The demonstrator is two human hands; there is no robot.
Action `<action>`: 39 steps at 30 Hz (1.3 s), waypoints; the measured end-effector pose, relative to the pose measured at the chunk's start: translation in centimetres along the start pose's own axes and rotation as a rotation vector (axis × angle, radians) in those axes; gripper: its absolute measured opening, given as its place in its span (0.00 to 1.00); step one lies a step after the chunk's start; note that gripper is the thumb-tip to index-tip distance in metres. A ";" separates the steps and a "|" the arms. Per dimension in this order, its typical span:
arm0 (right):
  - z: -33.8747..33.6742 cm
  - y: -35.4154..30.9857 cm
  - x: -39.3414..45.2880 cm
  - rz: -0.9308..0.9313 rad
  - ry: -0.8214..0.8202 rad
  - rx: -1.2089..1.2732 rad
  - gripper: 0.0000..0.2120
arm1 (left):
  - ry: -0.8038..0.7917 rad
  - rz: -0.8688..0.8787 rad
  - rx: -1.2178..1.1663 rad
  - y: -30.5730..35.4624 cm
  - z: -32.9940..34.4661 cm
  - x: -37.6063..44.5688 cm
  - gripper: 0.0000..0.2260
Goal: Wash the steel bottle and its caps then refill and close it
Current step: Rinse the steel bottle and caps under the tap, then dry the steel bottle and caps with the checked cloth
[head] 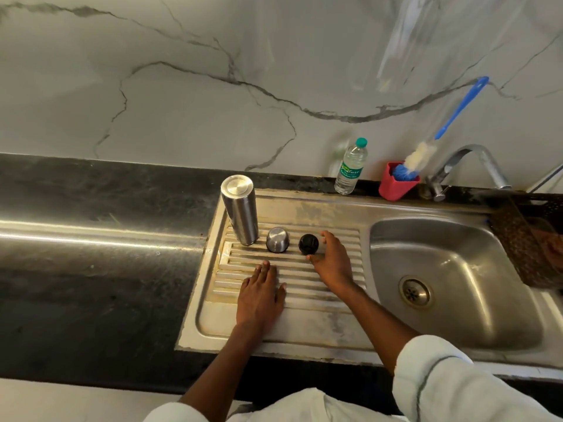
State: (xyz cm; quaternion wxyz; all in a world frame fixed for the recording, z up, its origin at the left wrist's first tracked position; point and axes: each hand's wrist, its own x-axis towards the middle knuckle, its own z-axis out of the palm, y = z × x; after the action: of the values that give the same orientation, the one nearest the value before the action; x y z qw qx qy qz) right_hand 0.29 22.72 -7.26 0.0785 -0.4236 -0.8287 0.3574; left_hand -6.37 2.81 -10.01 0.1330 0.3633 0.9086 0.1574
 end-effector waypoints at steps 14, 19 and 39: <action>-10.8 2.1 -7.2 -0.210 0.456 -0.077 0.14 | 0.337 0.273 -0.170 12.4 -3.0 1.7 0.15; -12.6 7.0 -8.2 0.101 0.238 -0.046 0.45 | 0.125 0.233 -0.041 18.0 0.1 2.6 0.08; -32.0 22.0 -3.6 0.001 0.428 -0.025 0.17 | 0.021 0.239 -0.497 43.2 5.9 5.4 0.08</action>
State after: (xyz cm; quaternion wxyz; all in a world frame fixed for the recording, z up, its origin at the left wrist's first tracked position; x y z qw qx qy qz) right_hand 30.62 45.26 2.27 0.2471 -0.4910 -0.7973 0.2493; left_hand 18.62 37.38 0.40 0.1894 0.4225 0.7940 0.3939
